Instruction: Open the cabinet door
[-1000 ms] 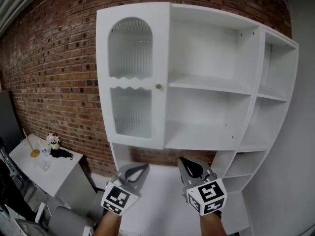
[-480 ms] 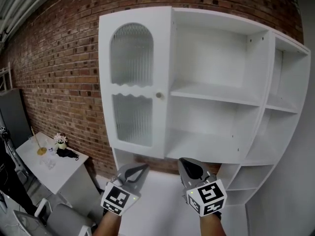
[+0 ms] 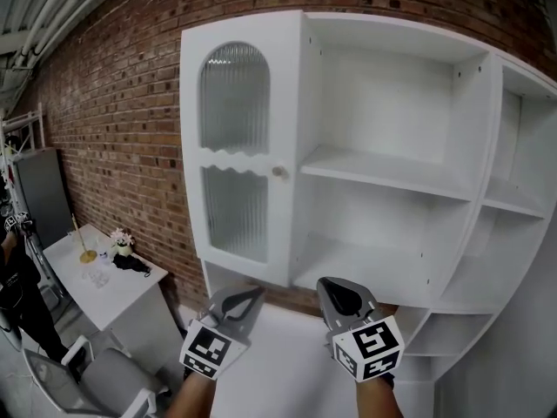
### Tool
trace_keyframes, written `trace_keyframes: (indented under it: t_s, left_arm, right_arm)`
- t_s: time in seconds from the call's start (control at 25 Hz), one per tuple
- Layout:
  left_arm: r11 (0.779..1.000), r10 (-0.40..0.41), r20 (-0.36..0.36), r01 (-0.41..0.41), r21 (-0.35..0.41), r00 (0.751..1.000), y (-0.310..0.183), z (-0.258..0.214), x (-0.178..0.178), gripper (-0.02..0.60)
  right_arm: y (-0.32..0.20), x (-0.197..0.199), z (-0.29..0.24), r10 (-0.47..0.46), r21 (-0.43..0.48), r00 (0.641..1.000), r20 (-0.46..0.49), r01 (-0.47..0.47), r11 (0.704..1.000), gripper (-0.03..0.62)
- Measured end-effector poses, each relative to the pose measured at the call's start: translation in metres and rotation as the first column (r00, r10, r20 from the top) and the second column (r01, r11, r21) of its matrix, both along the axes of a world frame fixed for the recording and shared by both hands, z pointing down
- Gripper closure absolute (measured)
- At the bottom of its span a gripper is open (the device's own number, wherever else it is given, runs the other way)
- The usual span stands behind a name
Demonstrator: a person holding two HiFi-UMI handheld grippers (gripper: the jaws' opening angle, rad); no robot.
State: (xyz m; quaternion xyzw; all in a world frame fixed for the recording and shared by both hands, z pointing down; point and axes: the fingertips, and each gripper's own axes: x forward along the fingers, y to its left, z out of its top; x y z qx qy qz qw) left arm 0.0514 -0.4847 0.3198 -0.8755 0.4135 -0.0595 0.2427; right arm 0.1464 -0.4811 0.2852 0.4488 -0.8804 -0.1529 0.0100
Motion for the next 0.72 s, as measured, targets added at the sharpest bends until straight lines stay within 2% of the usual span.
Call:
trace_keyframes:
  t_s: [0.28, 0.72]
  left_arm:
    - [1.000, -0.019, -0.003, 0.019, 0.011, 1.000, -0.015, -0.006, -0.003, 0.578]
    - [0.999, 0.016, 0.011, -0.017, 0.052, 1.000, -0.040, -0.037, 0.005, 0.578]
  right_arm:
    - [-0.014, -0.004, 0.006, -0.021, -0.011, 1.000, 0.008, 0.021, 1.000, 0.588]
    - [-0.023, 0.003, -0.005, 0.023, 0.005, 0.999, 0.026, -0.023, 1.000, 0.588]
